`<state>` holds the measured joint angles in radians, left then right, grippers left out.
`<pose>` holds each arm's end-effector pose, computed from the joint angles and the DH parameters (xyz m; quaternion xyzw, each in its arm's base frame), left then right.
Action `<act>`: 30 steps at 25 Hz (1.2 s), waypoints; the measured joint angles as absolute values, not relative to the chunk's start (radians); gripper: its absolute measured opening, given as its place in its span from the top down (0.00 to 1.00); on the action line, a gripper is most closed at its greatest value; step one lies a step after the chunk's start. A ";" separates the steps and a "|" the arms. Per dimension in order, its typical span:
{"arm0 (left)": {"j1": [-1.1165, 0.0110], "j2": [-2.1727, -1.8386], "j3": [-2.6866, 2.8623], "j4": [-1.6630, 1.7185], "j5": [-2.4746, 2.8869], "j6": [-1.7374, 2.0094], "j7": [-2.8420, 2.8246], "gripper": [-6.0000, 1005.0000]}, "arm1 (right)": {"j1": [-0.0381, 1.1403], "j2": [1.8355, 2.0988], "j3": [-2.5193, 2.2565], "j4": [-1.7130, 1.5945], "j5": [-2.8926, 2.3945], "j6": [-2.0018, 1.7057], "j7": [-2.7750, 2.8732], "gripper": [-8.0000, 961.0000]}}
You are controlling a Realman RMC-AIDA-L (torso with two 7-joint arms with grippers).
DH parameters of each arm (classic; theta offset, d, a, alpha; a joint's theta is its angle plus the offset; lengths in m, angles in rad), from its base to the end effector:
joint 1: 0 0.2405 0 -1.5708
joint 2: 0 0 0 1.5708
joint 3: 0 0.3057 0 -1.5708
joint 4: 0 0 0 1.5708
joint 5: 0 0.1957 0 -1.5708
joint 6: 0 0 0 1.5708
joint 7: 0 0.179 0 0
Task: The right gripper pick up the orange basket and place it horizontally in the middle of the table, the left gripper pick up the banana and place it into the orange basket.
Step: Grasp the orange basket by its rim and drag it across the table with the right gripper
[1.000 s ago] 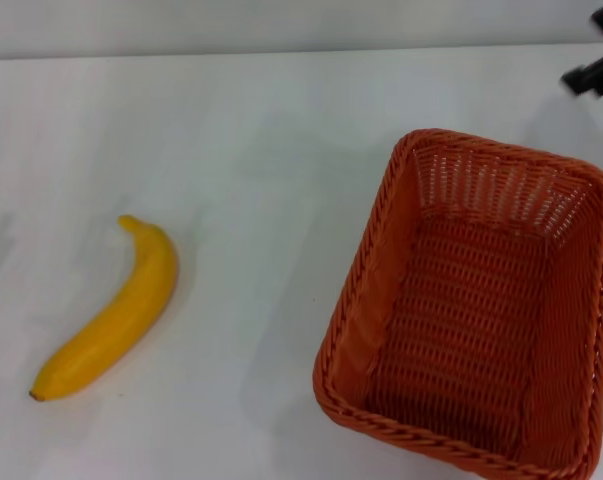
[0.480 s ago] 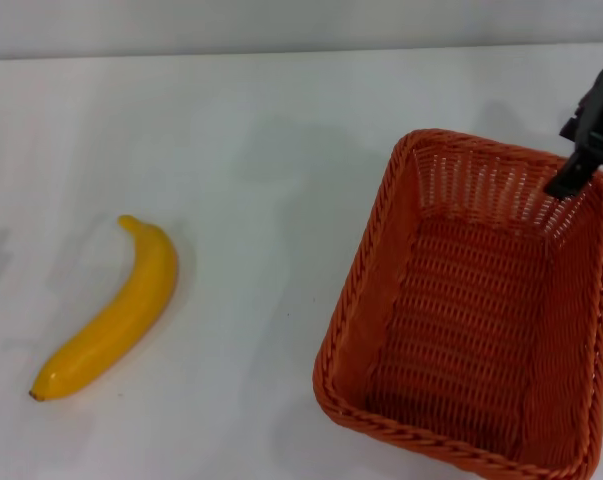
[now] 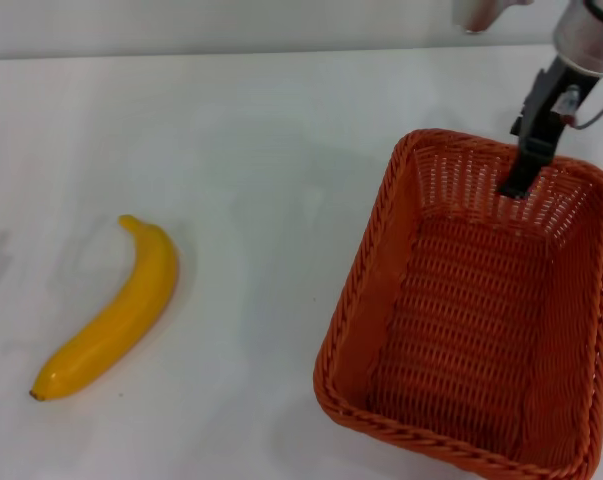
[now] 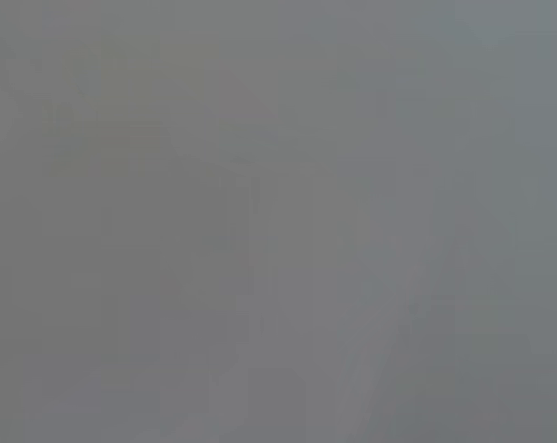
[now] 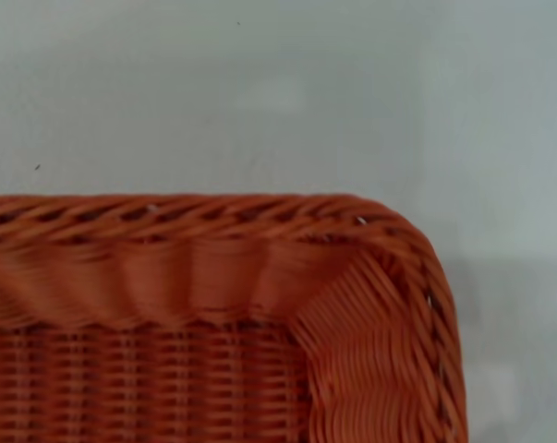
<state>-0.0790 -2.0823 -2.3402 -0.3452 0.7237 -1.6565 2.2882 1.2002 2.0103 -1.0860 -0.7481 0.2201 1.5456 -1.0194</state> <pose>-0.3789 0.2470 0.0693 -0.6069 -0.2289 -0.5138 0.5615 0.1588 0.4789 -0.0304 -0.9301 0.1204 -0.3176 0.1395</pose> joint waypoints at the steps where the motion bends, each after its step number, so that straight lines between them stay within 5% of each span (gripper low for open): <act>1: -0.078 -2.082 -2.340 -0.345 0.724 -1.661 2.287 0.14 | 1.212 2.011 -1.094 -0.719 0.219 1.526 -1.018 0.11; 16: -0.086 -2.082 -2.339 -0.345 0.724 -1.700 2.284 0.15 | 1.265 2.012 -1.219 -0.562 0.209 1.444 -1.031 0.11; 21: -0.094 -2.082 -2.339 -0.345 0.723 -1.700 2.284 0.15 | 1.263 2.011 -1.226 -0.553 0.208 1.454 -1.054 0.18; 30: -0.115 -2.083 -2.339 -0.326 0.723 -1.703 2.288 0.15 | 1.251 2.009 -1.175 -0.594 0.211 1.494 -1.042 0.58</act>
